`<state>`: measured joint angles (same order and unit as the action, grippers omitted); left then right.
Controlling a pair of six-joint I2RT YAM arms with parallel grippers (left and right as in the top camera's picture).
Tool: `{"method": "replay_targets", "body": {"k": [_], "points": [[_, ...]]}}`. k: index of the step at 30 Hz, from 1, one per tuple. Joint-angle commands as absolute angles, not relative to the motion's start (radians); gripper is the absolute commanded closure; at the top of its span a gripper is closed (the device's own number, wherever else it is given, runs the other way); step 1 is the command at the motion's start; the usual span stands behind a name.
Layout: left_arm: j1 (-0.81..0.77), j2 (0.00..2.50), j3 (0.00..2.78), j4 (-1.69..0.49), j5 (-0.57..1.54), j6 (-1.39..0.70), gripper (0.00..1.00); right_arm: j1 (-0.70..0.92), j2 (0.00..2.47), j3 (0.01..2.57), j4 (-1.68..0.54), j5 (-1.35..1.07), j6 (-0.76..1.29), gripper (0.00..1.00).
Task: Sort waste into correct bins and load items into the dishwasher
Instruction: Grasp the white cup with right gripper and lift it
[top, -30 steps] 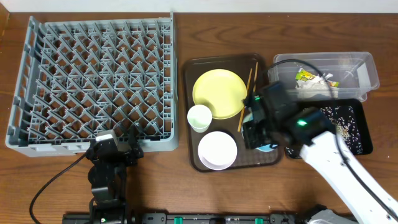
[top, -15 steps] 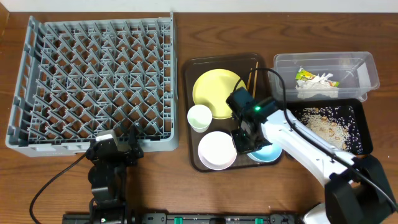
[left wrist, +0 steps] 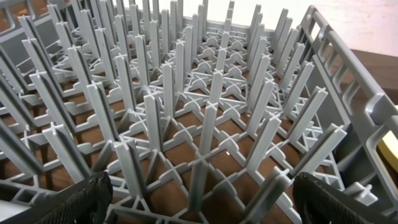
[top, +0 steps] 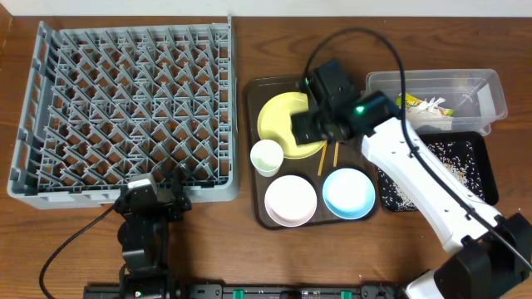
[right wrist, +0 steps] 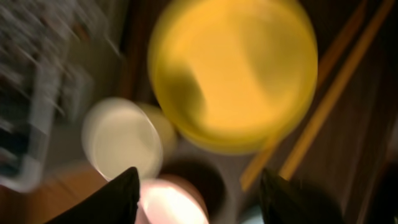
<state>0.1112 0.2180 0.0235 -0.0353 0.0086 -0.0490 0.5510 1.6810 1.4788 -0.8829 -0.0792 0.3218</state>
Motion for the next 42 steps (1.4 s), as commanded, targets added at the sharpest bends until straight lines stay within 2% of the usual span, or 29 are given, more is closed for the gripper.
{"method": "replay_targets", "body": {"k": [1,10,21,23,27,29,31,35,39,42], "points": [[0.115,0.213,0.004,-0.071,-0.038,-0.007,0.07,0.562,1.693,1.509,-0.835,-0.083,0.362,0.39],[0.115,0.213,0.004,-0.071,-0.038,-0.008,0.06,0.594,1.886,1.509,-0.830,-0.181,0.408,0.42],[0.115,0.213,0.004,-0.054,-0.034,-0.041,0.06,0.612,1.911,1.530,-0.854,-0.218,0.407,0.44],[0.115,0.213,0.022,-0.059,-0.028,-0.065,0.06,0.629,1.943,1.530,-0.853,-0.218,0.409,0.49],[0.115,0.216,0.166,-0.184,0.042,-0.065,0.06,0.643,2.004,1.530,-0.852,-0.218,0.426,0.69],[0.115,0.233,0.247,-0.261,0.042,-0.065,0.06,0.643,2.017,1.530,-0.852,-0.218,0.426,0.74],[0.115,0.279,0.360,-0.357,0.057,-0.065,0.06,0.644,2.028,1.530,-0.848,-0.218,0.426,0.80],[0.115,0.460,0.577,-0.509,0.163,-0.099,0.06,0.646,2.033,1.530,-0.841,-0.218,0.426,0.99],[0.115,0.628,0.713,-0.575,0.308,-0.136,0.06,0.640,2.023,1.530,-0.849,-0.252,0.422,0.99],[0.115,0.732,0.747,-0.534,0.435,-0.137,0.07,0.596,1.980,1.542,-0.848,-0.359,0.410,0.99]]}}
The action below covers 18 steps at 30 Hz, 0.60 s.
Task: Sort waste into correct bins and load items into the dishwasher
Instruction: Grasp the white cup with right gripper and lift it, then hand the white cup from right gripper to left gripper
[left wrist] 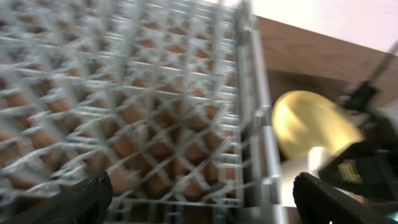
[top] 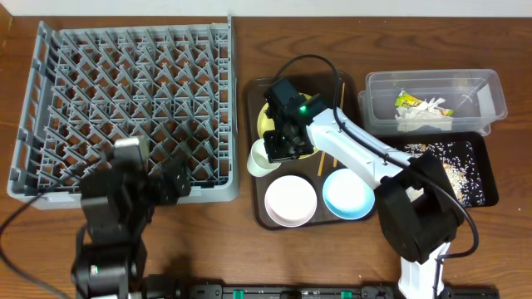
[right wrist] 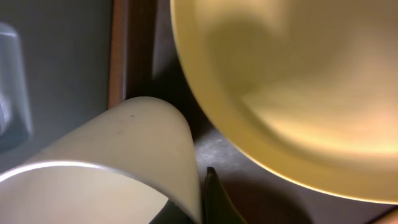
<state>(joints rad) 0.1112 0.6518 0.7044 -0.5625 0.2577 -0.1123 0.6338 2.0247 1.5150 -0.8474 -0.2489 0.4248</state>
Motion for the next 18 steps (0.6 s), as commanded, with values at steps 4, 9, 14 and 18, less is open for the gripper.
{"method": "replay_targets", "body": {"k": [4,9,14,18], "points": [[0.115,0.807,0.746,-0.535,0.628,-0.137,0.06,0.466,1.873,1.550,-0.840,-0.474,0.402,0.99],[0.115,0.887,0.746,-0.489,0.921,-0.278,0.06,0.266,1.811,1.549,-0.788,-0.802,0.307,0.99],[0.115,0.927,0.746,-0.454,0.961,-0.700,0.06,0.228,1.856,1.548,-0.735,-1.094,0.215,0.99],[0.115,0.929,0.746,-0.447,0.961,-0.863,0.06,0.284,1.922,1.548,-0.649,-1.275,0.186,0.99]]}}
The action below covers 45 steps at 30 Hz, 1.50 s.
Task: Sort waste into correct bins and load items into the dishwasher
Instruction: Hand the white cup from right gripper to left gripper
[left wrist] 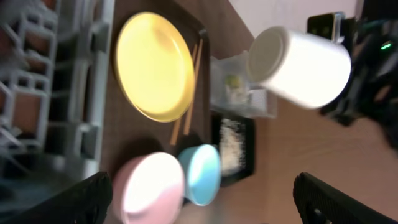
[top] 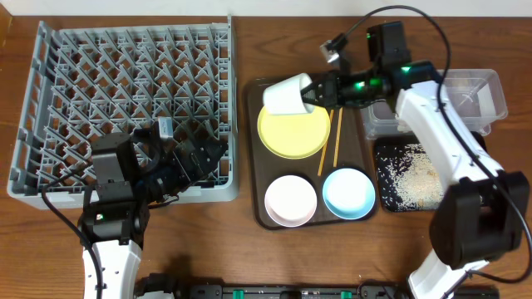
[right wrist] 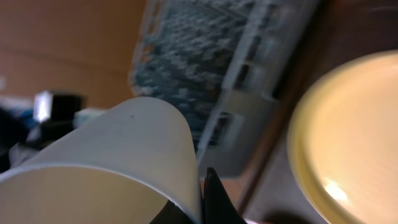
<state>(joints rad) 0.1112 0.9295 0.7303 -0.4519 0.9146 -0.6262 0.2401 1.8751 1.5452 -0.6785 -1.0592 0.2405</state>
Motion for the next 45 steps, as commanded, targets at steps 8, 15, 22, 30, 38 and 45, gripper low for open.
{"method": "replay_targets", "body": {"k": [8,15,22,30,38,45], "points": [[0.115,0.929,0.746,-0.486,0.960,-0.908,0.06,0.439,2.030,1.548,-0.499,-1.351,0.257,0.99],[0.115,0.963,0.746,-0.284,1.203,-0.844,0.07,0.516,2.060,1.548,-0.318,-1.461,0.359,0.99],[0.115,1.097,0.746,-0.177,1.343,-0.846,0.07,0.516,2.060,1.548,-0.265,-1.499,0.389,0.99],[0.130,1.213,0.746,-0.032,1.441,-0.879,0.20,0.511,2.060,1.545,-0.248,-1.501,0.392,0.99],[0.161,1.213,0.746,0.034,1.485,-0.915,0.24,0.509,2.062,1.529,-0.290,-1.485,0.351,0.99],[0.165,1.213,0.746,0.048,1.484,-0.919,0.35,0.509,2.062,1.528,-0.292,-1.494,0.351,0.99]]}}
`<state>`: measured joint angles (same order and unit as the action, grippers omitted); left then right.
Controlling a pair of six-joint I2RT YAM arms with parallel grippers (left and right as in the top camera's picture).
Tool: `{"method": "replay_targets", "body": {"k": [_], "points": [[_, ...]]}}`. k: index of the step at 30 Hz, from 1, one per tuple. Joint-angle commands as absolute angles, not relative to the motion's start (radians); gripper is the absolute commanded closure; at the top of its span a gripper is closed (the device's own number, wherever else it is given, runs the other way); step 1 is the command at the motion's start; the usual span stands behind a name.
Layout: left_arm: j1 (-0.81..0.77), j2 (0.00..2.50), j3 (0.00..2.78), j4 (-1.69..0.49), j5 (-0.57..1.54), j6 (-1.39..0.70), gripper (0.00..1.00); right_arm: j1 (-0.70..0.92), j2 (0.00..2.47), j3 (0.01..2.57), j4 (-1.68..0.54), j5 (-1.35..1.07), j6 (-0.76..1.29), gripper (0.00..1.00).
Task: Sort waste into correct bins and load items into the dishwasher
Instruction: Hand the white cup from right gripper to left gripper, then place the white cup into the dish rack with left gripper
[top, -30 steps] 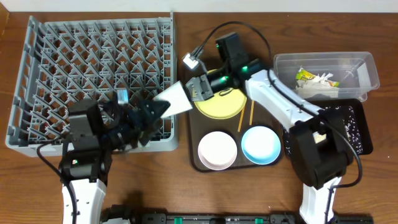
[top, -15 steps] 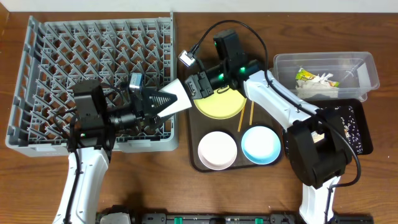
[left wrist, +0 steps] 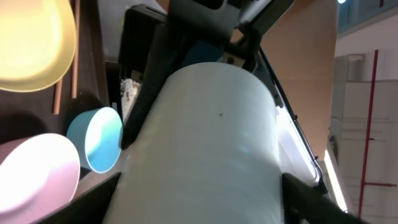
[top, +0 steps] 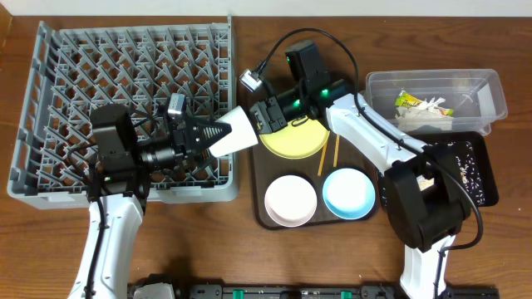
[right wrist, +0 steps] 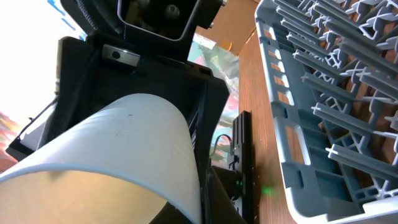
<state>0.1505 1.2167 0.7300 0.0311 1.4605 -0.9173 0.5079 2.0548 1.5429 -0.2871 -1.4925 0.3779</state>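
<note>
A white cup (top: 235, 131) hangs on its side over the right edge of the grey dish rack (top: 50, 166), held between both arms. My left gripper (top: 204, 133) closes on its base end from the left. In the left wrist view the cup (left wrist: 205, 143) fills the gap between the fingers (left wrist: 93, 202). My right gripper (top: 264, 115) pinches the rim from the right. In the right wrist view one finger (right wrist: 214, 199) lies against the cup (right wrist: 106, 143) wall, with the rack (right wrist: 323, 93) beyond.
On the brown tray (top: 253, 91) lie a yellow plate (top: 303, 141), a pink bowl (top: 290, 199), a blue bowl (top: 347, 193) and chopsticks (top: 336, 149). A clear bin (top: 490, 91) with wrappers and a black tray (top: 482, 166) of grains stand at the right.
My right gripper has carried the cup from above the tray's top left down to the rack's right edge. My left gripper has come up to it and now grips its other end.
First my right gripper hovered over the yellow plate while the left rested at the rack's front. Then the right was shut on the cup's rim on the tray. It then held the cup in the air above the plate, and now both grippers hold it.
</note>
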Motion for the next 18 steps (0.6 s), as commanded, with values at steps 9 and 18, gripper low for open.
{"method": "replay_targets", "body": {"k": [9,18], "points": [[0.165,1.213,0.746,0.067,1.423,-0.918,0.62,0.503,2.062,1.529,-0.265,-1.493,0.351,0.74],[0.236,1.212,0.746,0.215,1.288,-0.910,0.71,0.300,2.051,1.529,-0.326,-1.251,0.344,0.54]]}}
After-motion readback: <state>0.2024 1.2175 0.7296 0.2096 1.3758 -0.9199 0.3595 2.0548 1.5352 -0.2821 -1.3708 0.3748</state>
